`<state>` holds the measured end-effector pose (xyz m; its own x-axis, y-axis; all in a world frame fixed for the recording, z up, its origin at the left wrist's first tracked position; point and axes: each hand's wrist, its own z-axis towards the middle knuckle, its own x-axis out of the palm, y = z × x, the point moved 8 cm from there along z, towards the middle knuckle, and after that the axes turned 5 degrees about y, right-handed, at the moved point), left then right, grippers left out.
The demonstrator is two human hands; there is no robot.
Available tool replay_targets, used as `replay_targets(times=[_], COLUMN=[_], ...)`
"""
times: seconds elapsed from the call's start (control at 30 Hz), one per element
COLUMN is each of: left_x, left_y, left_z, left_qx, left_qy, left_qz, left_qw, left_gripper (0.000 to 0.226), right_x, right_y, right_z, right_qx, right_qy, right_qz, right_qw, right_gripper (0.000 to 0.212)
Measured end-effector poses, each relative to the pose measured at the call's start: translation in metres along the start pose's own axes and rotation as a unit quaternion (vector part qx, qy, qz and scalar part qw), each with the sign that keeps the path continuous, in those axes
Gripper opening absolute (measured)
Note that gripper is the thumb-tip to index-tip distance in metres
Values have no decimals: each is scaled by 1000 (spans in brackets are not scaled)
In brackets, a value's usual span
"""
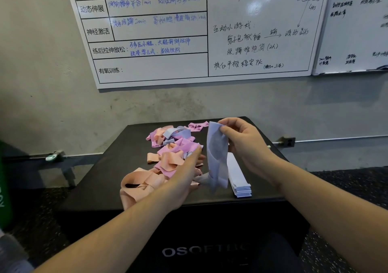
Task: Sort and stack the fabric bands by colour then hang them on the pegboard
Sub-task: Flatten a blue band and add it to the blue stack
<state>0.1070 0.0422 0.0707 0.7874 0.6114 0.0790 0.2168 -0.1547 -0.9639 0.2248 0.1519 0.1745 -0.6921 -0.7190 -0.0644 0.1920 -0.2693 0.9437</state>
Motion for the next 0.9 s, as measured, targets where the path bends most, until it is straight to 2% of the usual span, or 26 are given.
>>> replay_targets(times=[0.07, 0.17, 0.2, 0.3, 0.37, 0.53, 0.63, 0.73, 0.8, 0.9], left_x=[13, 29, 31, 32, 29, 26, 20, 15, 13, 10], left_y=[-13, -18, -18, -20, -16, -8, -7, -5, -7, -10], left_z=[-8, -16, -15, -15, -14, -10, -7, -7, -8, -13], left_qx=[54, 73, 82, 104, 93, 80, 85, 71, 81, 102], left_qy=[32, 79, 86, 71, 57, 44, 12, -9, -14, -43], left_qz=[5, 35, 27, 25, 39, 63, 34, 8, -9, -52], left_qw=[998, 994, 993, 992, 993, 994, 996, 997, 997, 993], left_gripper=[64, 89, 88, 34, 19, 24, 28, 28, 29, 27], right_x=[3, 7, 7, 7, 6, 1, -4, -12, -10, -4], right_y=[0, -1, 1, 6, 5, -3, -4, -4, -17, -47], right_z=[1, 1, 1, -1, -3, -6, -13, -25, -31, -39], right_qx=[1, 6, 2, -19, -18, -8, -52, -91, -67, 0], right_qy=[11, 19, 18, 20, 25, 23, -8, -50, -15, 75], right_qz=[-5, 14, 14, 4, 3, -2, -70, -130, -131, -173], right_qw=[1000, 1000, 1000, 1000, 1000, 1000, 996, 986, 989, 982], right_gripper=[15, 18, 18, 20, 20, 18, 24, 12, 10, 25])
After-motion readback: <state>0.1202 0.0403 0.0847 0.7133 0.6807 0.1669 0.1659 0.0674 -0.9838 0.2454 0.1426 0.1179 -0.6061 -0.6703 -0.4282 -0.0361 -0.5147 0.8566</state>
